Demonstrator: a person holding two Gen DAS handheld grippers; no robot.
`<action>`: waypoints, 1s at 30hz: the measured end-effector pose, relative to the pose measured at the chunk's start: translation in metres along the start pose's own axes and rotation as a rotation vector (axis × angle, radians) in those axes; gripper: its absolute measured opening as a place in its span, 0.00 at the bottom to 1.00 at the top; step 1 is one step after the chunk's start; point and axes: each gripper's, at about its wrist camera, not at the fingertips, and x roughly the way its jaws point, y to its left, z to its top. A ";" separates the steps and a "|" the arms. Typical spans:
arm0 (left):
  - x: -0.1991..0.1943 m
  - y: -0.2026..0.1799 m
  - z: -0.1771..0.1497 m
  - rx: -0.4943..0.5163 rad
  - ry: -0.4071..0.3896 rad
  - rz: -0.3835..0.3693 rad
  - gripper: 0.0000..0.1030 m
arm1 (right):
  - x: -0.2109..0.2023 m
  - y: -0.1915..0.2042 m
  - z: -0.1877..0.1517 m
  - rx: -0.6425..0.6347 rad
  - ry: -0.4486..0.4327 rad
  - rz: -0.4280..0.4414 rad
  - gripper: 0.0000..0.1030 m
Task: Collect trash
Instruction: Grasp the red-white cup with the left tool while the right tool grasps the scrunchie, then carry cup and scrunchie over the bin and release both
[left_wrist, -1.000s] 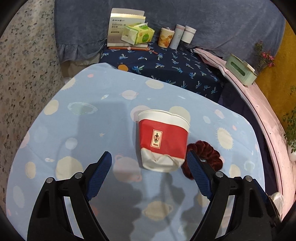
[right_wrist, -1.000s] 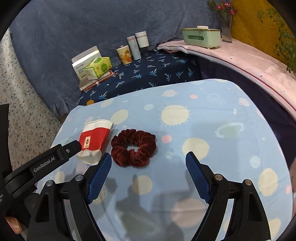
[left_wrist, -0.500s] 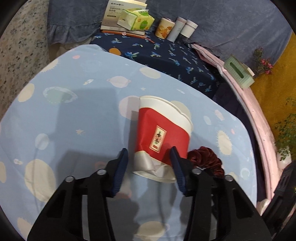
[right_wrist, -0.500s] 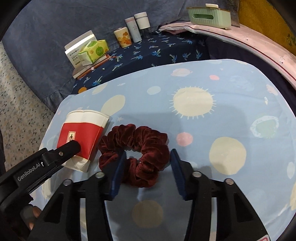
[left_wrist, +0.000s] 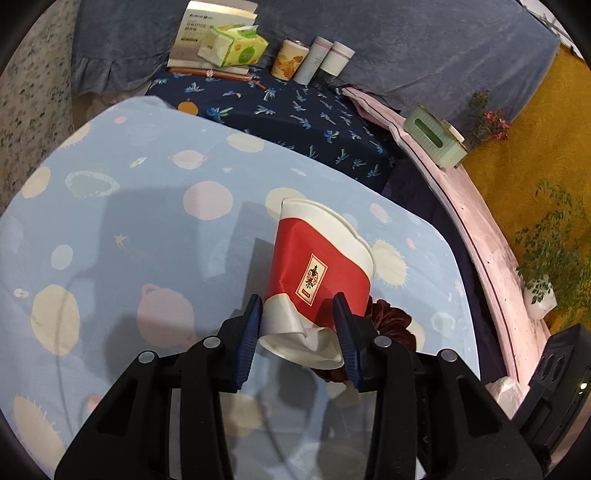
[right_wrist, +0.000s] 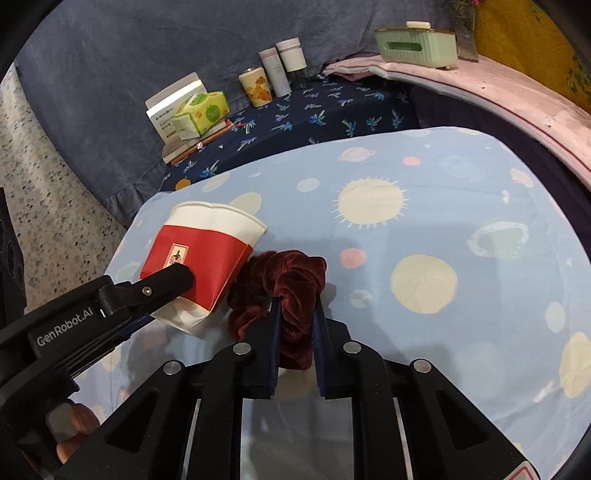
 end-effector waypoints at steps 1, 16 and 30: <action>-0.004 -0.005 -0.002 0.010 -0.004 0.004 0.37 | -0.006 -0.002 0.000 0.003 -0.008 0.001 0.13; -0.093 -0.105 -0.038 0.149 -0.097 -0.056 0.37 | -0.149 -0.047 -0.004 0.053 -0.213 -0.016 0.13; -0.141 -0.210 -0.105 0.310 -0.116 -0.126 0.37 | -0.271 -0.116 -0.031 0.117 -0.378 -0.064 0.13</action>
